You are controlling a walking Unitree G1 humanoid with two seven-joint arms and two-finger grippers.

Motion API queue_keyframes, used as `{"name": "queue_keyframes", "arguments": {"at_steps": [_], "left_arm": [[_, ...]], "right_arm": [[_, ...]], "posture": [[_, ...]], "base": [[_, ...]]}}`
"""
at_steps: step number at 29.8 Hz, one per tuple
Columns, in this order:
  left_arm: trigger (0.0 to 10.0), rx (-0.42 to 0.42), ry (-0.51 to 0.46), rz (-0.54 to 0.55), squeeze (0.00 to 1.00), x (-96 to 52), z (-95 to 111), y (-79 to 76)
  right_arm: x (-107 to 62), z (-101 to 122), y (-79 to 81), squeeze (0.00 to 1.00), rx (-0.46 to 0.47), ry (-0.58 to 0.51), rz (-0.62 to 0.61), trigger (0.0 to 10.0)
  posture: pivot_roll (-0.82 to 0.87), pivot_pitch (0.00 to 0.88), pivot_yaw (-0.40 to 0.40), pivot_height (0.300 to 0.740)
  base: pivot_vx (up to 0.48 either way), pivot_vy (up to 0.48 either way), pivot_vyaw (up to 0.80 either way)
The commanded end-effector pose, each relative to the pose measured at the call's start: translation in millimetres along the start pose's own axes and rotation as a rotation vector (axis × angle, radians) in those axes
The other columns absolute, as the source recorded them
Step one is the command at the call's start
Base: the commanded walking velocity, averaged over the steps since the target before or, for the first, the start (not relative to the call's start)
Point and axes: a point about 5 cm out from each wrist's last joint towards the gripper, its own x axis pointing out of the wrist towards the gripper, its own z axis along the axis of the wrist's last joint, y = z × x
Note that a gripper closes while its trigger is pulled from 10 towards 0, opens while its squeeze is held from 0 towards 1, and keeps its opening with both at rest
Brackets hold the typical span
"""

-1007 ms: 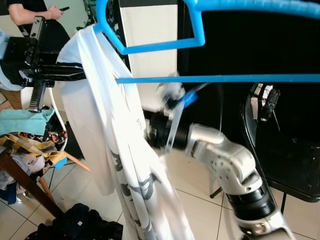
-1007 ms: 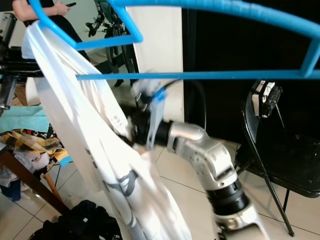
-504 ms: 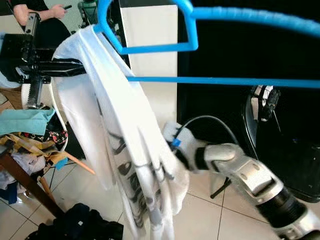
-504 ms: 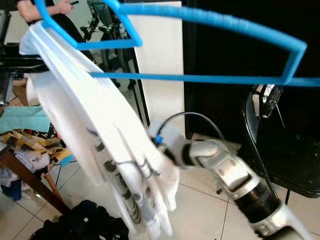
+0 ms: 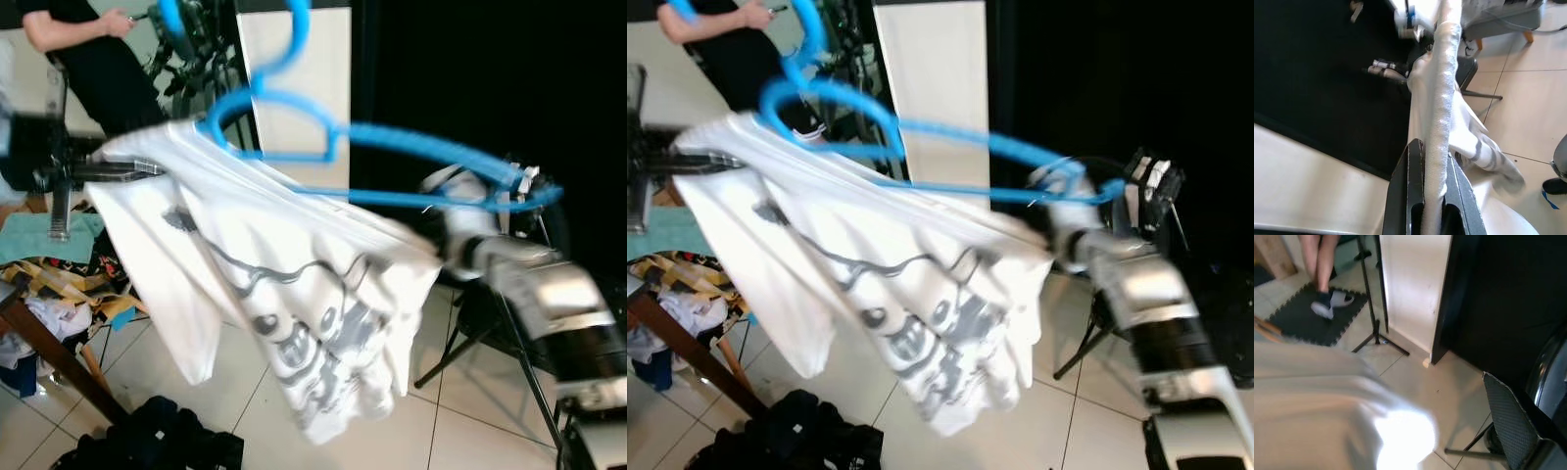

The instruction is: Hang hanger

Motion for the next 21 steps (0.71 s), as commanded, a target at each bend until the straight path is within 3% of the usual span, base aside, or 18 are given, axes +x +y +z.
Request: {"name": "queue_keyframes", "arguments": {"at_steps": [1, 2, 5, 9, 11, 21], "left_arm": [[10.0, 0.088, 0.028, 0.098, 0.0, -15.5, 7, 3.8], [10.0, 0.088, 0.028, 0.098, 0.0, -15.5, 7, 3.8], [10.0, 0.123, 0.044, 0.174, 0.0, -16.4, -2, 1.3], [10.0, 0.138, 0.043, 0.215, 0.0, -17.0, -5, 0.0], [10.0, 0.163, 0.054, 0.254, 0.0, -16.7, -10, -3.0], [10.0, 0.216, 0.158, 0.186, 0.0, -4.8, -31, -21.8]], "right_arm": [[-1.0, -9, -20.0, 0.0, 0.163, -0.002, -0.109, 10.0], [-1.0, -9, -20.0, 0.0, 0.163, -0.002, -0.109, 10.0], [-0.7, -1, -25.5, 0.0, 0.332, -0.078, -0.126, 10.0], [-0.3, 2, -27.7, 0.0, 0.416, -0.111, -0.126, 10.0], [1.8, 6, -29.0, 0.0, 0.503, -0.144, -0.121, 10.0], [6.5, 23, -22.4, 0.0, 0.617, -0.195, -0.074, 10.0]], "posture": [[-0.11, 0.0, 0.069, 0.736], [-0.11, 0.0, 0.069, 0.736], [-0.12, 0.0, 0.068, 0.736], [-0.11, 0.0, 0.065, 0.736], [-0.11, 0.0, 0.063, 0.736], [-0.11, 0.0, 0.061, 0.736]], "base": [[0.0, 0.0, 0.0], [0.0, 0.0, 0.0], [0.0, 0.0, 0.0], [0.0, 0.0, 0.0], [0.0, 0.0, 0.0], [0.0, 0.0, 0.0]]}}
